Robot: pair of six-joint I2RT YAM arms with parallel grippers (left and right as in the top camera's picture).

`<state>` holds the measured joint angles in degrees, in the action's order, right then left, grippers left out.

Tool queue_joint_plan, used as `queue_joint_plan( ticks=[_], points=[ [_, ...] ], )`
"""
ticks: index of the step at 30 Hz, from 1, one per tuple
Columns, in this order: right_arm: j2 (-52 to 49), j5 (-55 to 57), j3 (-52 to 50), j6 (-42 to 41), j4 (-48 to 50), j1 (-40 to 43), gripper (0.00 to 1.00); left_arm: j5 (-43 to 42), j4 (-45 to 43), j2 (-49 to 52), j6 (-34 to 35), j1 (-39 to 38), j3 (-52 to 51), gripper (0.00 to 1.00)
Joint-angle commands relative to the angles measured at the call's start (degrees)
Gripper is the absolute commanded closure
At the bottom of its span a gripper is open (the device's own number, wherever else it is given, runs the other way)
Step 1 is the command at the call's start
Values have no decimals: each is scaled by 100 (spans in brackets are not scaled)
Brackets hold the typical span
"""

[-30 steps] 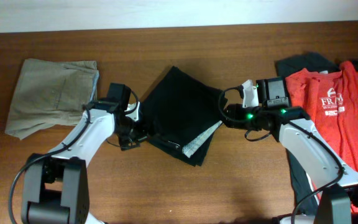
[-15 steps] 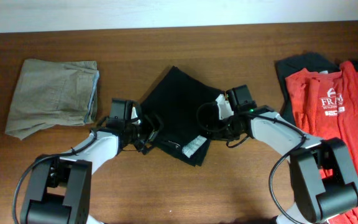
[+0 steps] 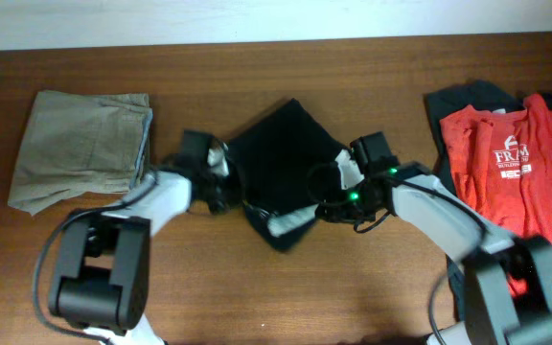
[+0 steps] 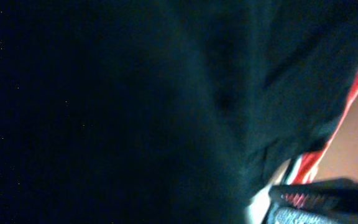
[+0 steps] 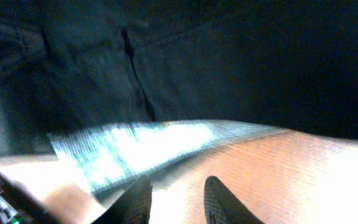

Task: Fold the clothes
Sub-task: 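Carry the folded shorts with the left gripper onto the khaki garment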

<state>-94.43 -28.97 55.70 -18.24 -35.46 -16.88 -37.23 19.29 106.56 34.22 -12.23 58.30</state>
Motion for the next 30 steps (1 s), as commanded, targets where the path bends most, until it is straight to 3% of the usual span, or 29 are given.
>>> queue_joint_plan(
  ticks=[1,5,10,14,19,27,30],
  points=[
    [682,-59,706,-24,-494,-31,68,13,697,-481,-1469,804,1574,99],
    [763,-70,1019,-24,-881,-37,68,629,-2,-479,-1506,1703,2581,99],
    [761,-81,1019,-66,-1117,-37,69,1102,-1775,-306,-1738,2861,2636,99],
    [763,-122,1019,-68,-1193,-37,73,1202,-2173,107,-1738,3386,2640,99],
    [761,-122,1019,-66,-1259,-42,73,962,-3423,411,-717,3346,2680,99],
    [761,-125,1016,-63,-1456,-42,73,1115,-3213,863,-680,3056,2935,99],
    [761,-122,1016,-61,-1517,-42,73,1130,-2214,953,-817,3333,2935,100]
  ],
)
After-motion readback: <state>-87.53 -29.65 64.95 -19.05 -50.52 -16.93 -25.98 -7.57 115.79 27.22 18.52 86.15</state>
